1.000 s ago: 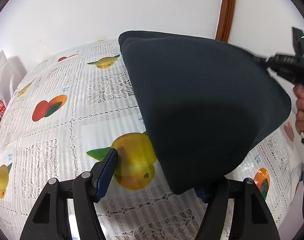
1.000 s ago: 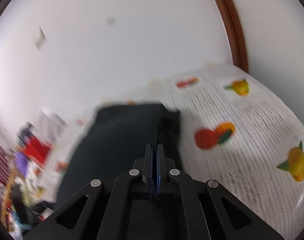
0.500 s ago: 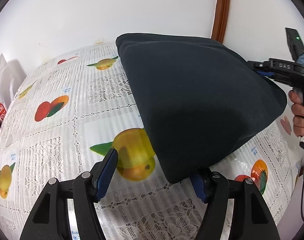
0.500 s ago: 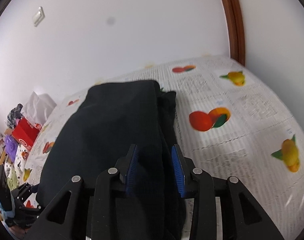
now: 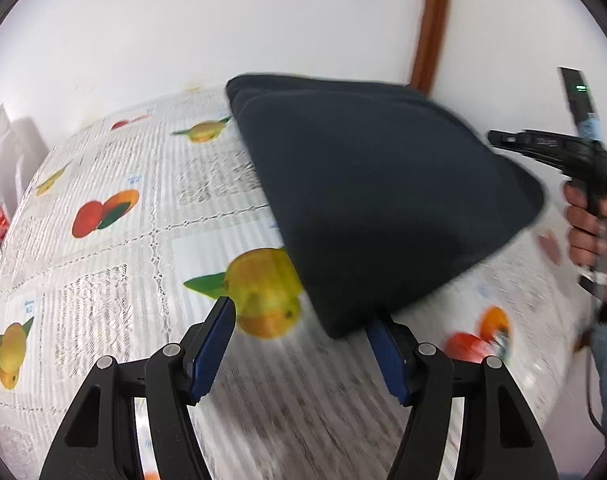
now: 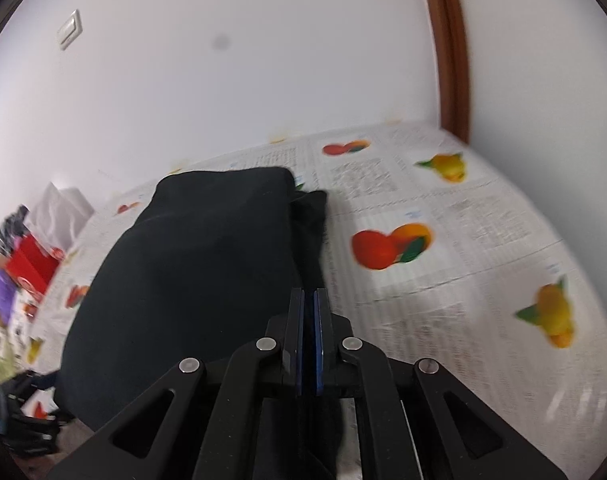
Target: Fold small clothes
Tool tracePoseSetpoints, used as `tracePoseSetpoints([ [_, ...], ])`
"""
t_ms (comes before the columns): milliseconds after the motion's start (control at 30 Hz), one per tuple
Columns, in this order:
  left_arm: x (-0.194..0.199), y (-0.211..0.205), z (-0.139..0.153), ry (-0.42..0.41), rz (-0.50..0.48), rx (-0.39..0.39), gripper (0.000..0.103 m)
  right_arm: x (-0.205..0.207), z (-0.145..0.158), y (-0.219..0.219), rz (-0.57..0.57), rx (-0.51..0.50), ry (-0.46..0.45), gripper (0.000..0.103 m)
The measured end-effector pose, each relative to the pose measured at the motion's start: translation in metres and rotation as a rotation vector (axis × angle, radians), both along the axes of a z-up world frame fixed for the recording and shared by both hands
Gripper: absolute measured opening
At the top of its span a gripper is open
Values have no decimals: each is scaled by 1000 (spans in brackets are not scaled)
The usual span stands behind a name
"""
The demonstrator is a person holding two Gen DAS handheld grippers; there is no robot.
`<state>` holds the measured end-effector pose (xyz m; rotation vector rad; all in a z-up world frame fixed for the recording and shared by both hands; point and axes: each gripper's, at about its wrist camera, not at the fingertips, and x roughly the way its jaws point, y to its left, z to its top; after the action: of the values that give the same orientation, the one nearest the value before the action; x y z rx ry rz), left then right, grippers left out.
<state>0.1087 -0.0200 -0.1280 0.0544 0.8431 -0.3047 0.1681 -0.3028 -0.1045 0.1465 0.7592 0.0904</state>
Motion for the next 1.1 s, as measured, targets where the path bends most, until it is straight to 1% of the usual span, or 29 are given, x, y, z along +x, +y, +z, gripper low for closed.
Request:
tracePoseSetpoints([
  [100,-18,0,18,-57,-42,-5,63,-10,11,-4,14,-43,-16,5],
  [167,-18,-1,31,-87,-47,-2,63,-10,20,-4,27,-76,-14,10],
  [200,-12,-1,36,-96,-41,-6,63,-8,23,-3,30,-87,-12,17],
  [233,-7,-1,38,-99,-33,-8,63,-4,27,-1,32,-98,-13,27],
  [267,3,0,40,-98,-10,-2,63,2,30,1,36,-102,-8,33],
  [300,12,1,39,-90,11,0,63,9,31,5,43,-104,1,42],
  [333,21,1,37,-77,22,-7,63,17,33,9,52,-109,11,42],
  [400,36,-2,24,-19,21,-2,63,32,33,15,61,-116,23,42],
  [467,43,-10,4,30,-4,37,64,49,33,21,62,-112,38,42],
  [533,45,-15,-5,40,-26,61,66,69,30,24,67,-93,56,42],
  [600,44,-11,4,34,-37,31,66,88,25,28,80,-73,78,42],
  [633,44,-7,12,13,-41,12,66,97,23,30,86,-68,84,42],
  [733,49,0,27,-42,-20,27,65,125,14,38,102,-58,109,42],
  [800,60,5,31,-45,-13,23,65,144,6,39,95,-34,138,42],
  [833,65,7,30,-41,-8,21,65,155,0,38,87,-5,159,42],
  [867,71,8,28,-35,1,23,65,164,-5,36,77,20,178,41],
  [900,76,10,26,-29,8,23,65,174,-10,33,66,52,198,34],
  [933,82,12,23,-23,15,20,65,182,-16,30,71,91,212,5],
  [967,87,14,22,-16,24,10,65,186,-18,28,92,117,219,3],
  [1000,90,16,21,-9,31,-5,65,187,-16,24,105,137,198,3],
  [1033,92,18,21,-6,33,-17,65,183,-11,15,112,176,146,3],
  [1067,92,19,21,-4,33,-27,65,181,-9,10,115,196,121,3],
  [1100,93,20,20,-3,33,-29,65,182,-12,6,110,205,127,3],
])
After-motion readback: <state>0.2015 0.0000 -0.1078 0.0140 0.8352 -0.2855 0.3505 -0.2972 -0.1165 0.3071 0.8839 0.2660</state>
